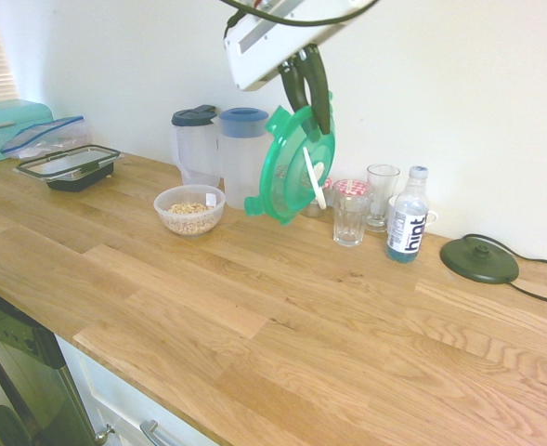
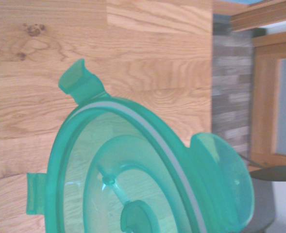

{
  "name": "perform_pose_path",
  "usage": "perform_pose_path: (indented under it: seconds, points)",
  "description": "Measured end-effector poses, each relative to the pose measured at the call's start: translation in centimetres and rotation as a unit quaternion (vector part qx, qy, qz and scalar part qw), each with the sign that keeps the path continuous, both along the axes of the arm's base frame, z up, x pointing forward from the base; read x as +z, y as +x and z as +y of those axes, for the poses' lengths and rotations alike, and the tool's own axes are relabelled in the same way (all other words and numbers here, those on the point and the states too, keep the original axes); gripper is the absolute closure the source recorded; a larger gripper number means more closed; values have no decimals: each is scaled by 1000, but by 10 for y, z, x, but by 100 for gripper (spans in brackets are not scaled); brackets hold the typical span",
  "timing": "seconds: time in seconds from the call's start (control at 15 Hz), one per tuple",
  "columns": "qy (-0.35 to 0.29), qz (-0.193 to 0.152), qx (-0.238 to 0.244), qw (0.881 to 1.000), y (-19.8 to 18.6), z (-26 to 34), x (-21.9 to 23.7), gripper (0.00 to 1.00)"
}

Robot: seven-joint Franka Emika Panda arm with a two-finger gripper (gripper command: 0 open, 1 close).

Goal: Cover the lid of food container

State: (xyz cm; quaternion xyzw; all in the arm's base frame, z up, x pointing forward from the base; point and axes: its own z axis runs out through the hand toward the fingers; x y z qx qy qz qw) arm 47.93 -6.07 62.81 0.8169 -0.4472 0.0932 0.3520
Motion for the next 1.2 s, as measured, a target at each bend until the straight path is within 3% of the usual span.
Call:
perform_pose_path:
  seconds: [0.2,0.47,0.67,1.07,1.2]
  points:
    - [-105,7,19,994,15,75,-9,100]
    - [-233,28,48,971,34,161,-19,100]
    - [-245,37,63,967,42,209,-40,100]
    - [-260,-1,57,964,50,298,-97,100]
    - [-269,5,54,962,58,316,-127,100]
